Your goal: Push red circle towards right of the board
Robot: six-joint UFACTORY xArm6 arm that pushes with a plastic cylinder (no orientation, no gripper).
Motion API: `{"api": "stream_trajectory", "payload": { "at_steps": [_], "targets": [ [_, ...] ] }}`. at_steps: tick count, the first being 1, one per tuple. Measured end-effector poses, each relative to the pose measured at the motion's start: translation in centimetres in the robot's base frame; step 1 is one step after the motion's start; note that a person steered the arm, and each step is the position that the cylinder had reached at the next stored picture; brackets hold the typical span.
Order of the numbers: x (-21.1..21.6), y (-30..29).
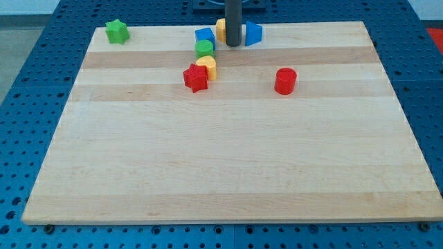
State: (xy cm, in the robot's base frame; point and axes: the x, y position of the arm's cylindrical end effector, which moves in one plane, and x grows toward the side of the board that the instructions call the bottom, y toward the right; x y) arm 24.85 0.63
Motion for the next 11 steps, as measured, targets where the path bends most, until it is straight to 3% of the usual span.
{"api": "stream_trajectory", "payload": {
  "at_steps": [2,4,7,8,10,11],
  "targets": [
    [0.0,0.7],
    [3.7,6.6],
    [14.0,-1.7],
    [14.5,0.8],
    [11.3,9.8],
    [13.7,9.4]
  ]
}}
